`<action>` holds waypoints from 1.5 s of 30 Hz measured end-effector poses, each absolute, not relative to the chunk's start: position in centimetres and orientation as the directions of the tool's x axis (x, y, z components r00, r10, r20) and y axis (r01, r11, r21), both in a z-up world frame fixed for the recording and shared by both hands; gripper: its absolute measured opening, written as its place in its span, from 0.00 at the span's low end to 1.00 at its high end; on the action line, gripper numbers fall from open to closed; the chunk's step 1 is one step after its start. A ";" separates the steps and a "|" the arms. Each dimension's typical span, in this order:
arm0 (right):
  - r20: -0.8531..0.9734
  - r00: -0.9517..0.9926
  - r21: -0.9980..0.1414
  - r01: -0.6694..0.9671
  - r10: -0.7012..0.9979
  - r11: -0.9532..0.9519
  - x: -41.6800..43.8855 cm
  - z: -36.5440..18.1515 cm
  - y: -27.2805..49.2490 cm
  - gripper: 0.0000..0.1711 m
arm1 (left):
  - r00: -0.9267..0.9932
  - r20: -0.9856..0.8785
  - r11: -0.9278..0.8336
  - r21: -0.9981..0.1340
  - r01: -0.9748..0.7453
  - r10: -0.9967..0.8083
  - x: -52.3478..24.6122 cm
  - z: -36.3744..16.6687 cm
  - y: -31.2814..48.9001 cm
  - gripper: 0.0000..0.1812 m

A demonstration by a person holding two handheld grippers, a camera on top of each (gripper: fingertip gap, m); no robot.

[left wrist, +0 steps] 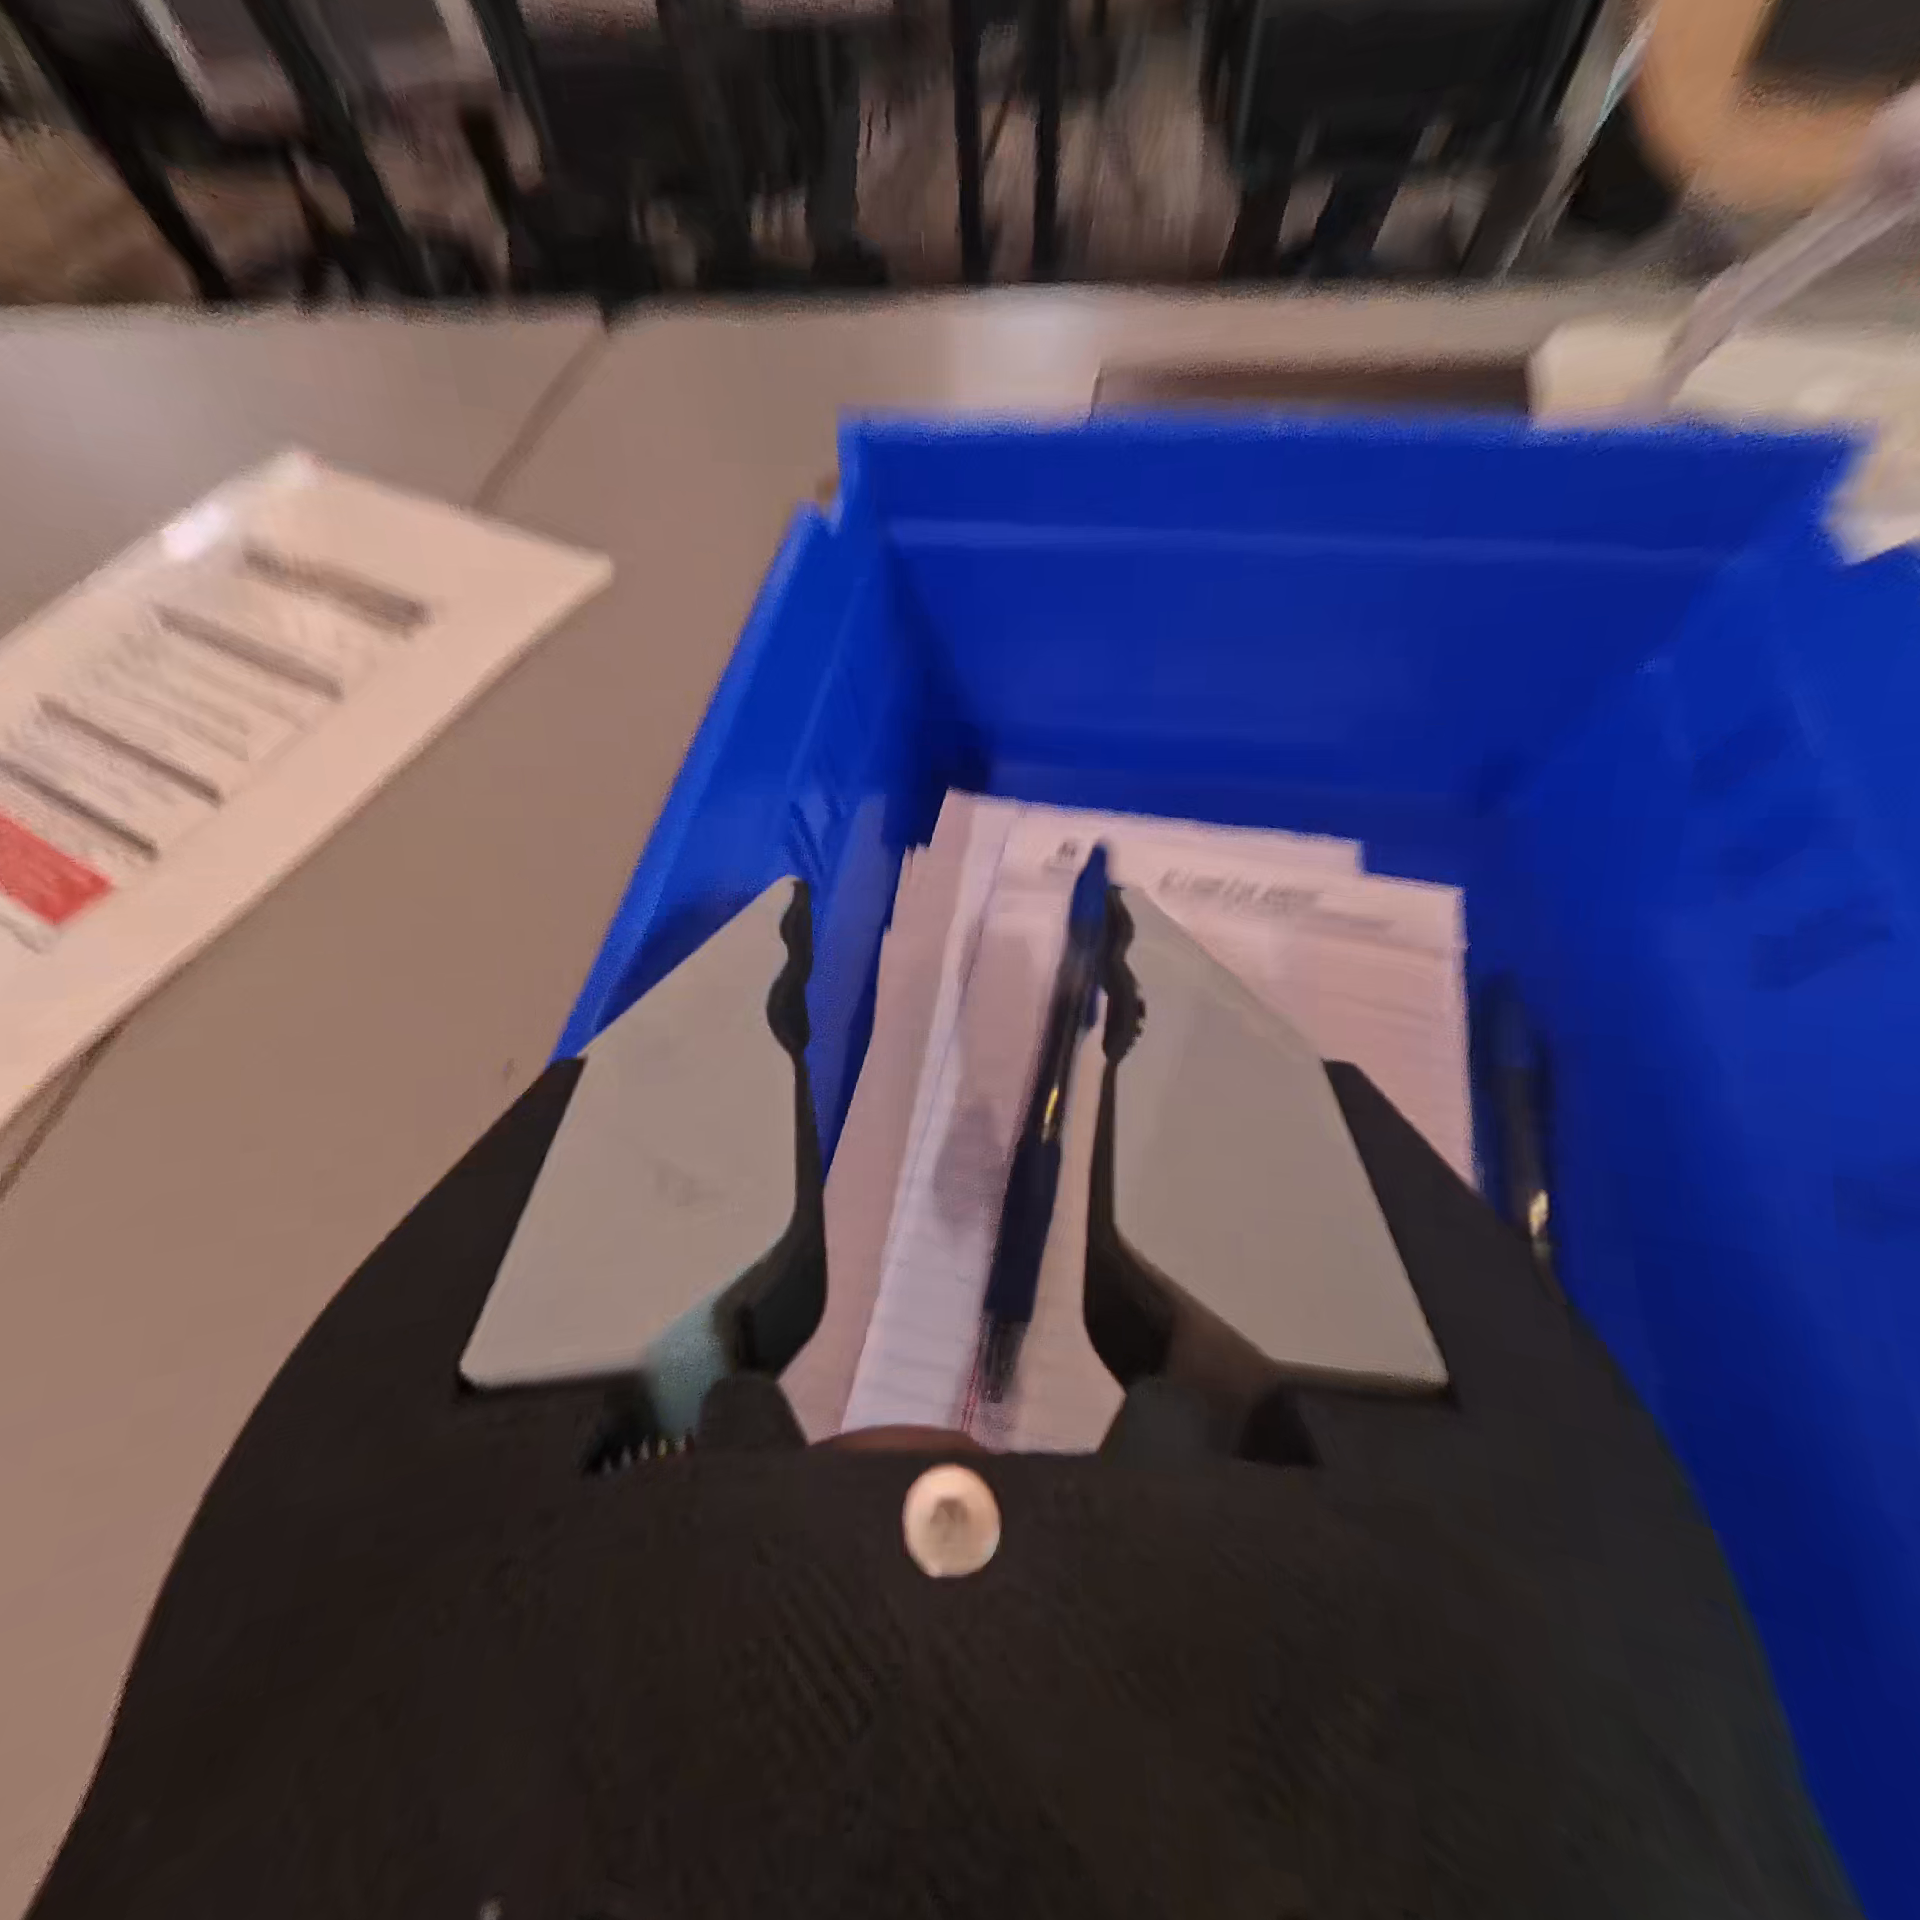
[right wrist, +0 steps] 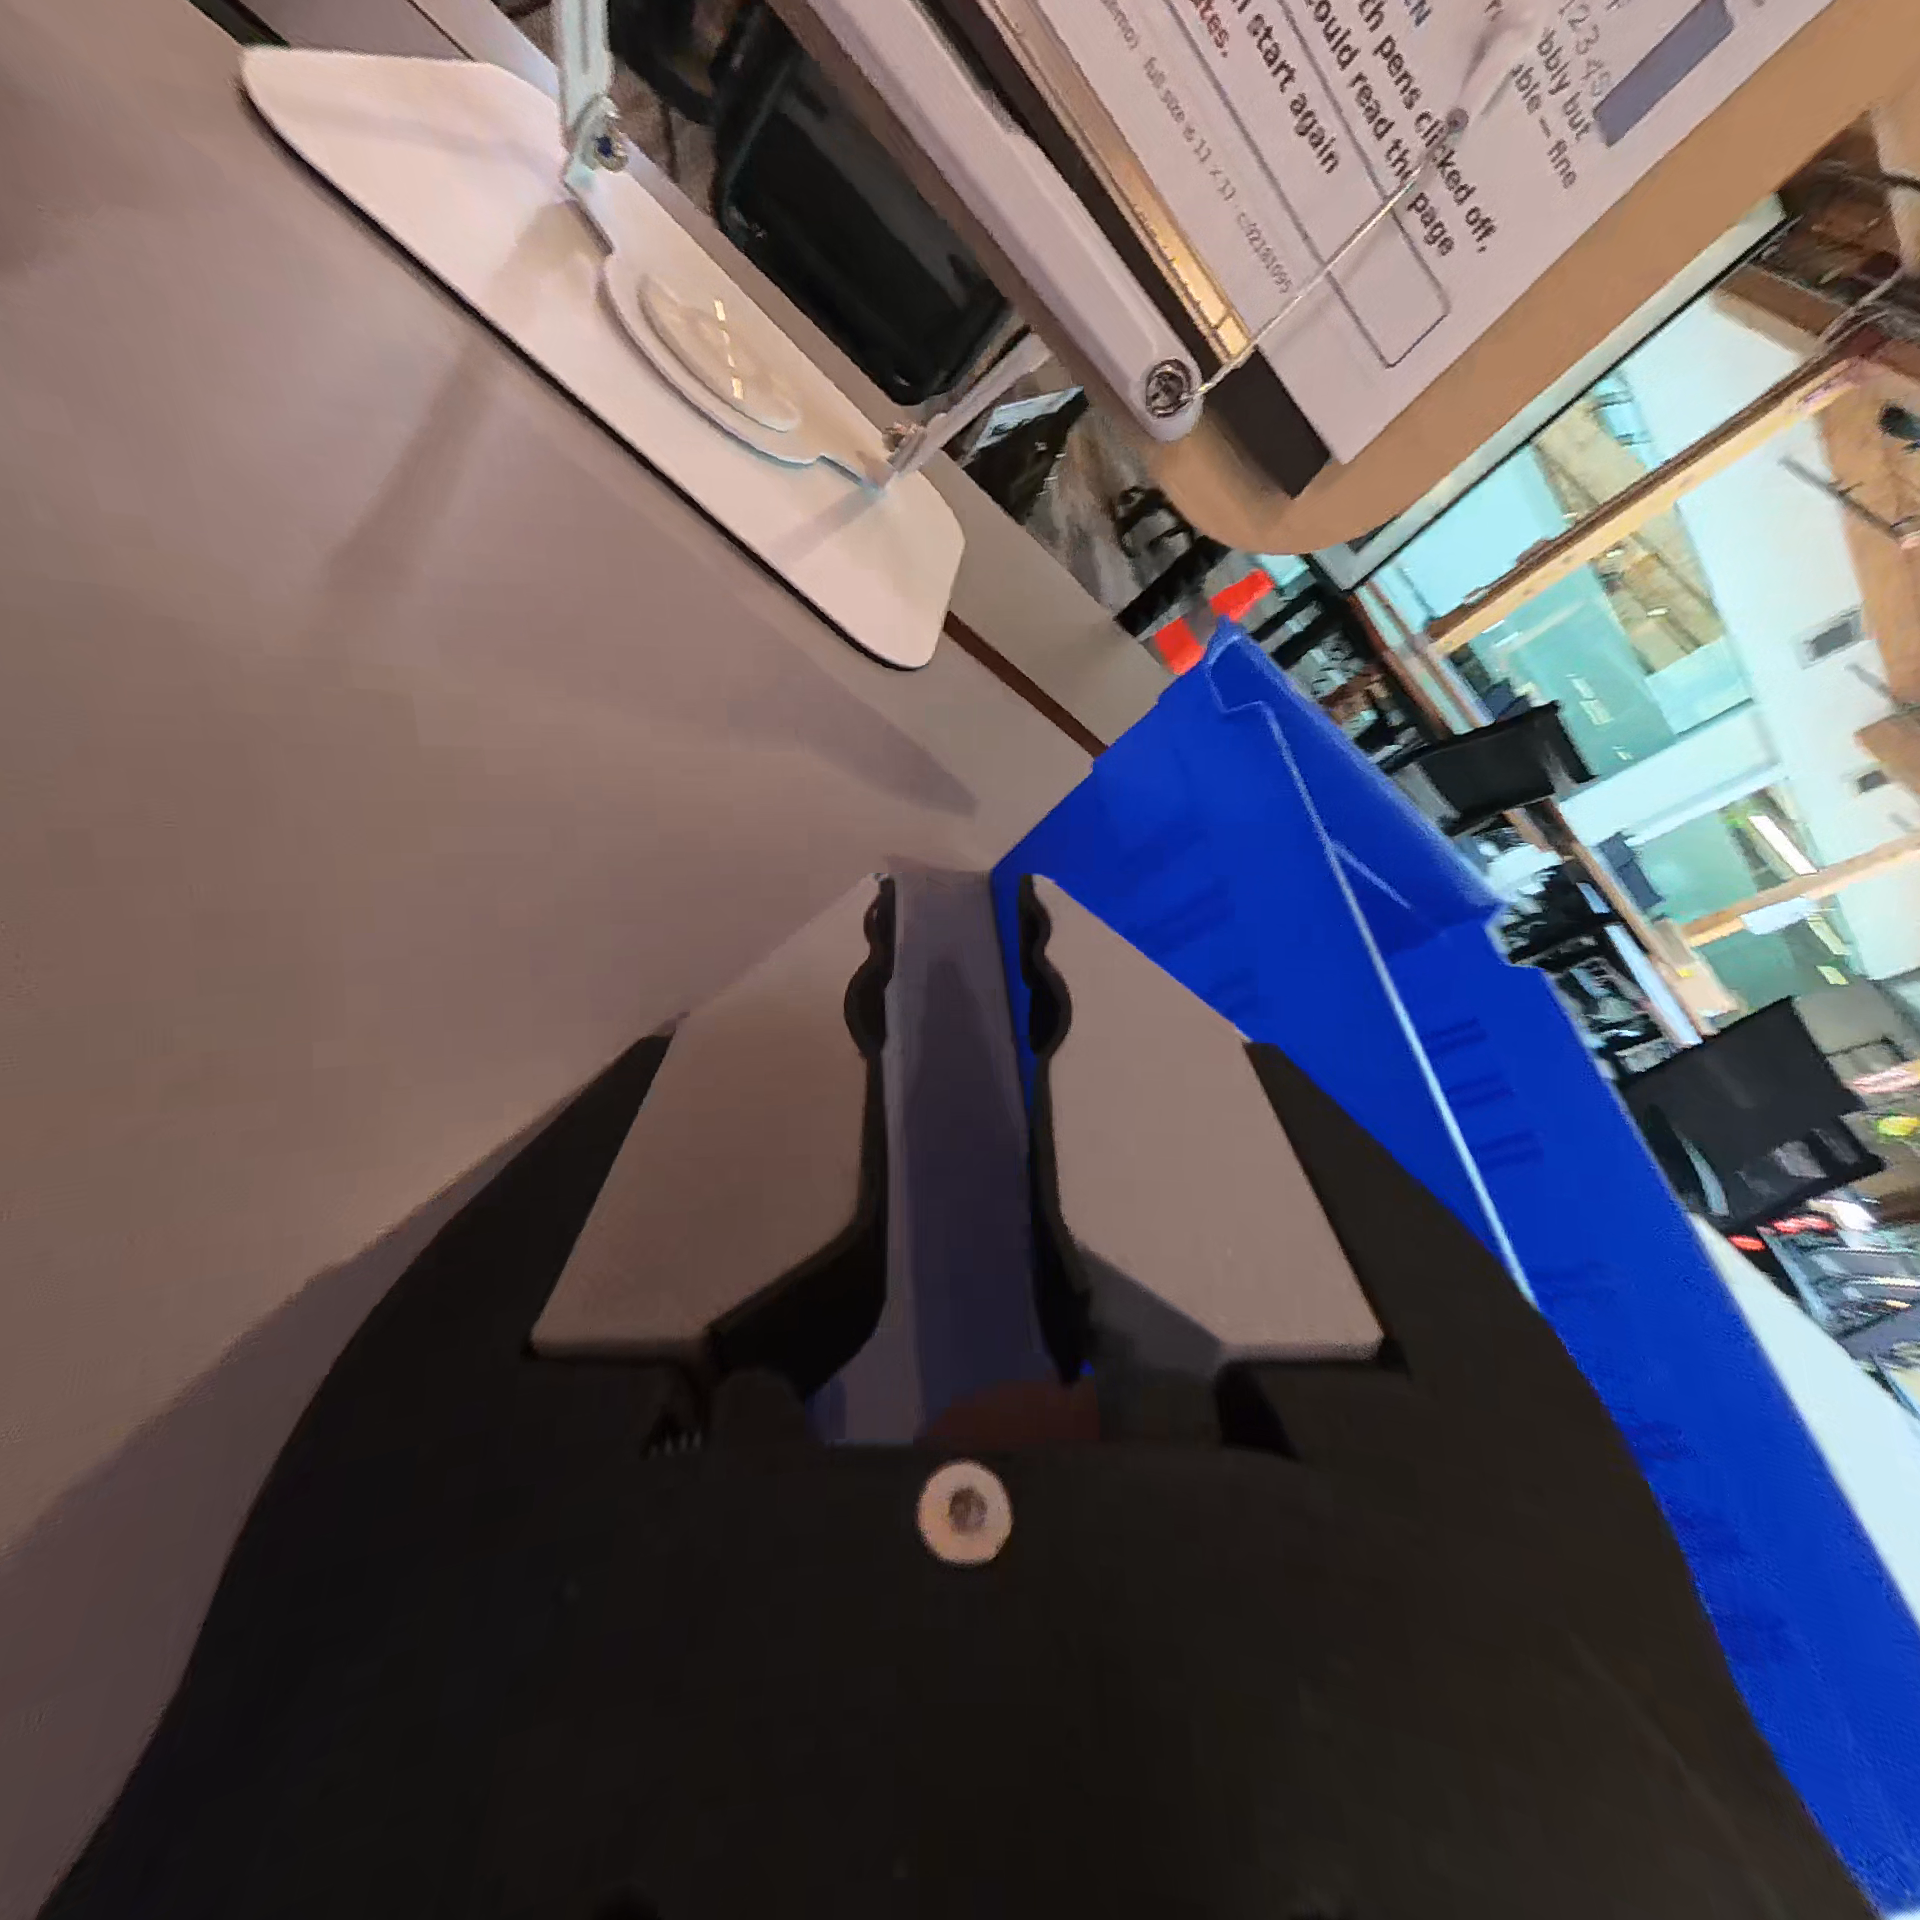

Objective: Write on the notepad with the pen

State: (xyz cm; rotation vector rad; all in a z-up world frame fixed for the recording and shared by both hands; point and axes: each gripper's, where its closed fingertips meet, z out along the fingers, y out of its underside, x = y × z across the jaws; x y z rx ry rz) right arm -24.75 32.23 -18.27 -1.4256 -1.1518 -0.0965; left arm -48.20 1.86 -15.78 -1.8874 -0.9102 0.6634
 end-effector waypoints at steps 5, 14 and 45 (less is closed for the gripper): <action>0.579 0.471 -0.760 0.606 0.665 0.233 -25.1 -18.1 30.2 0.15 | 0.627 -0.150 -0.181 -0.983 -0.015 0.765 -45.2 -10.1 2.3 0.24; 0.366 0.464 -0.910 0.359 0.806 0.207 -24.2 -14.8 25.8 0.17 | 0.738 -0.184 -0.144 -0.983 -0.118 0.649 -42.6 -9.1 3.7 0.20; -0.006 0.088 -0.907 0.420 0.996 -0.043 -25.0 -18.9 22.2 0.04 | 0.739 -0.232 -0.255 -0.963 -0.085 0.633 -43.4 -11.5 4.5 0.29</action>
